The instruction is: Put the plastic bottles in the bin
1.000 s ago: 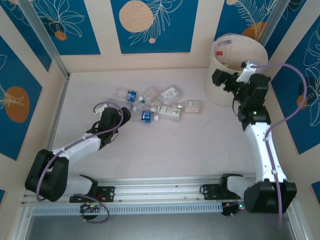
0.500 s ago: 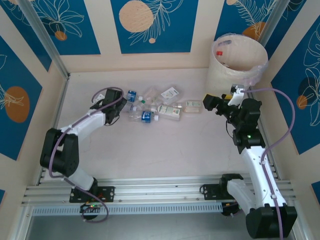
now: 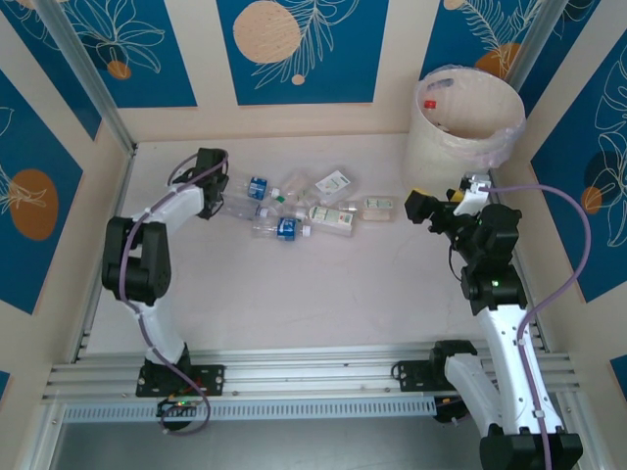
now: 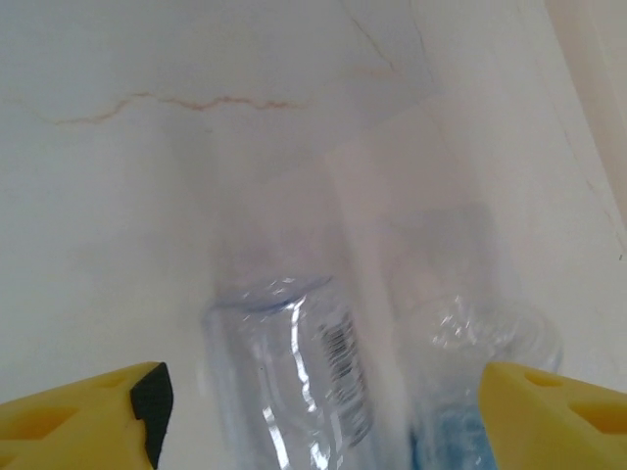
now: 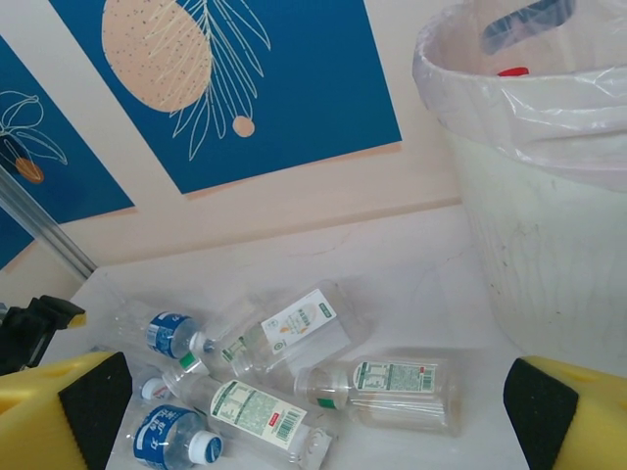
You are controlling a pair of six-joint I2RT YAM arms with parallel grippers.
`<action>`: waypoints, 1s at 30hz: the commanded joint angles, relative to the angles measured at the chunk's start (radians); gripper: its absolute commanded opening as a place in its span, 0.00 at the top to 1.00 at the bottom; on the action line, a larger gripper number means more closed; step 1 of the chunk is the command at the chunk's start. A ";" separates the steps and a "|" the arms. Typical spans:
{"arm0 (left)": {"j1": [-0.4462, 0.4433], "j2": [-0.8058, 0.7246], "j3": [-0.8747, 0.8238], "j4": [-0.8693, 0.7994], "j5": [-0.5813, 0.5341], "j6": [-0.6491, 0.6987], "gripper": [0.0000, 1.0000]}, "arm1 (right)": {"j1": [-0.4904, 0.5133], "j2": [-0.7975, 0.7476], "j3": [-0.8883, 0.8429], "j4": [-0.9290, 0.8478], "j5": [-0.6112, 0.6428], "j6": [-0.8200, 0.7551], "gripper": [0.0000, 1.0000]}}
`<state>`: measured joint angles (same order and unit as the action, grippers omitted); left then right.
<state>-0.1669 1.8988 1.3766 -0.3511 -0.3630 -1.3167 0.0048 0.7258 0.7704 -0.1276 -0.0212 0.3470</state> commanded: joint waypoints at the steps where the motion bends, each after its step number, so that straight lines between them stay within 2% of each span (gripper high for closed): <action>1: 0.028 0.055 0.024 -0.068 0.035 -0.194 0.24 | 0.003 -0.011 0.025 -0.042 0.030 -0.032 0.00; 6: 0.038 0.129 0.082 -0.068 0.104 -0.227 0.26 | 0.002 -0.015 0.037 -0.070 0.039 -0.041 0.01; 15: 0.038 0.201 0.086 -0.116 0.104 -0.256 0.31 | 0.003 -0.014 0.036 -0.073 0.056 -0.040 0.00; 23: 0.054 0.205 0.016 -0.017 0.090 -0.253 0.46 | 0.003 -0.009 0.041 -0.073 0.056 -0.046 0.00; 30: 0.058 0.152 -0.026 0.014 0.032 -0.254 0.58 | 0.003 -0.007 0.041 -0.072 0.060 -0.045 0.00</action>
<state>-0.1303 2.0640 1.3960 -0.2691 -0.2550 -1.4303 0.0048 0.7231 0.7795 -0.1967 0.0235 0.3172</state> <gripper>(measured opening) 0.493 0.995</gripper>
